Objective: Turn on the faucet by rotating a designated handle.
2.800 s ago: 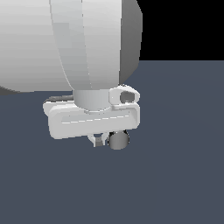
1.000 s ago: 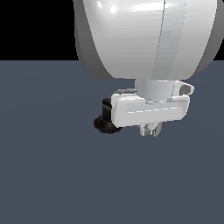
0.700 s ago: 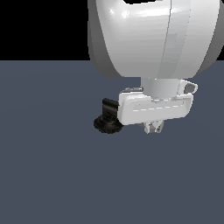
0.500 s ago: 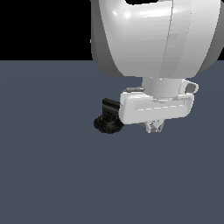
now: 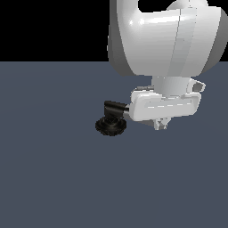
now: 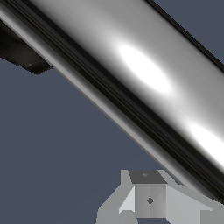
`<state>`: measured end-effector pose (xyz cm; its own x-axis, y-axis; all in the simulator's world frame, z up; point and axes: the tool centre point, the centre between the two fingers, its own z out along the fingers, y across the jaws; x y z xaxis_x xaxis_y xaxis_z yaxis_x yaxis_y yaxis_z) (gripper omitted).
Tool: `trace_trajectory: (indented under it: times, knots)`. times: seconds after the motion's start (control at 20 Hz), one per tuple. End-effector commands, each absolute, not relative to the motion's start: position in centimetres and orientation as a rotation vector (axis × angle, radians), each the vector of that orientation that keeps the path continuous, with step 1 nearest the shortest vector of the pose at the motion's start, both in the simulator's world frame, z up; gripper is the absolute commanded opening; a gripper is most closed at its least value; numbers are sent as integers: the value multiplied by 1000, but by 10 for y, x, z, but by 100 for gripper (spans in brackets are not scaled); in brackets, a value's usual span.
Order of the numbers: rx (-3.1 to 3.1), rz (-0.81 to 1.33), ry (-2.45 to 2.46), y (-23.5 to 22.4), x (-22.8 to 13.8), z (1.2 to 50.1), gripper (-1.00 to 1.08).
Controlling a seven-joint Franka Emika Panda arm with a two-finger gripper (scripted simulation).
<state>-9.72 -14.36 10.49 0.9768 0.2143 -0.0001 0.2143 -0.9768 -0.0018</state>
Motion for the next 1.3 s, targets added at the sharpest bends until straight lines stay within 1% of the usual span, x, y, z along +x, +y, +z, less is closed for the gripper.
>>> trace_trajectory:
  times: [0.0, 1.25]
  knots:
    - [-3119, -7, -368, -140, -83, 104, -100]
    - [-3121, -3, -359, -183, -11, 103, -100]
